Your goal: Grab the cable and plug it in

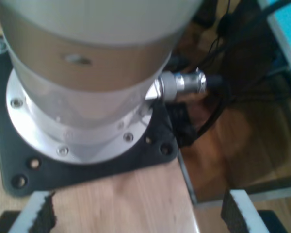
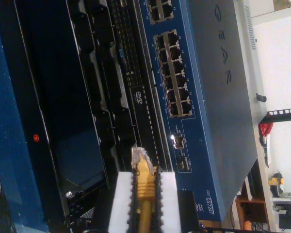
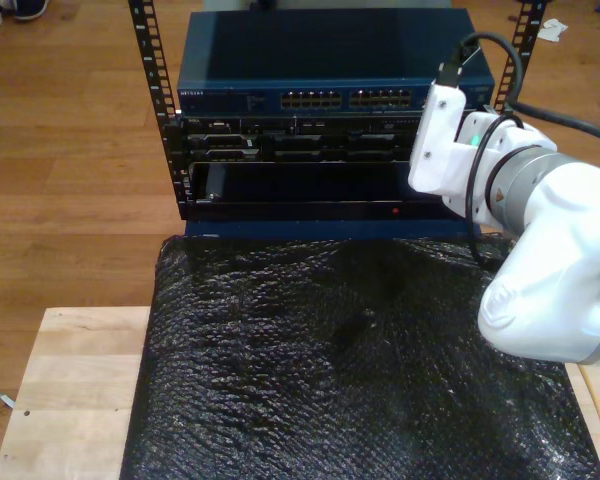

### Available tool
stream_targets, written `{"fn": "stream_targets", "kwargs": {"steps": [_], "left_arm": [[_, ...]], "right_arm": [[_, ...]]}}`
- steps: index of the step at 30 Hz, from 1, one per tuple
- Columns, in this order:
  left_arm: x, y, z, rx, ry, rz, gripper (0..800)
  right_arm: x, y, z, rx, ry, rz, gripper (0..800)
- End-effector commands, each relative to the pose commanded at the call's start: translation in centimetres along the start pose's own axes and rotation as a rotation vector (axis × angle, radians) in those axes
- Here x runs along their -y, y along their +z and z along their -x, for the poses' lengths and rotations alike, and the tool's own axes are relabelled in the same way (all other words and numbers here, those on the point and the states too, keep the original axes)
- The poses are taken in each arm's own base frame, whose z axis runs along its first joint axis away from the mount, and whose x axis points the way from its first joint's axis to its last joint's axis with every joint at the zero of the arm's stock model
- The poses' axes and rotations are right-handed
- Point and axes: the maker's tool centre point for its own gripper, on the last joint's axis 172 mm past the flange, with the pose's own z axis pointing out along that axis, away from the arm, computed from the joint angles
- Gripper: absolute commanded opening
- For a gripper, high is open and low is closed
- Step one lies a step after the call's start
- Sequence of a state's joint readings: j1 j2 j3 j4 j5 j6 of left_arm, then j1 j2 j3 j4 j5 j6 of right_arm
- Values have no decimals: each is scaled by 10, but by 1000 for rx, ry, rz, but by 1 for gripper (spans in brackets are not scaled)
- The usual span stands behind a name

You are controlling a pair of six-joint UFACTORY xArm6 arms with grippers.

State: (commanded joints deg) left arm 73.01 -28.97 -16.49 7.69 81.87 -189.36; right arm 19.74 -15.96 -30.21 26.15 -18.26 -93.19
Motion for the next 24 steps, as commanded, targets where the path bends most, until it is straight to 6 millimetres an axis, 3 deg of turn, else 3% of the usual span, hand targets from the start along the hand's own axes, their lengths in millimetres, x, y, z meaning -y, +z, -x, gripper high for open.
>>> {"fn": "stream_targets", "kwargs": {"steps": [5,11,17,24], "left_arm": [[0,22,23,85,26,-67,799],[4,47,53,214,13,-116,799],[13,46,56,221,-11,-166,800],[15,45,56,221,-6,-173,800]], "right_arm": [[-2,-3,-1,0,-10,32,0],[11,4,5,15,-15,14,0],[14,5,9,26,-25,46,0],[47,17,-10,8,-79,40,0]]}}
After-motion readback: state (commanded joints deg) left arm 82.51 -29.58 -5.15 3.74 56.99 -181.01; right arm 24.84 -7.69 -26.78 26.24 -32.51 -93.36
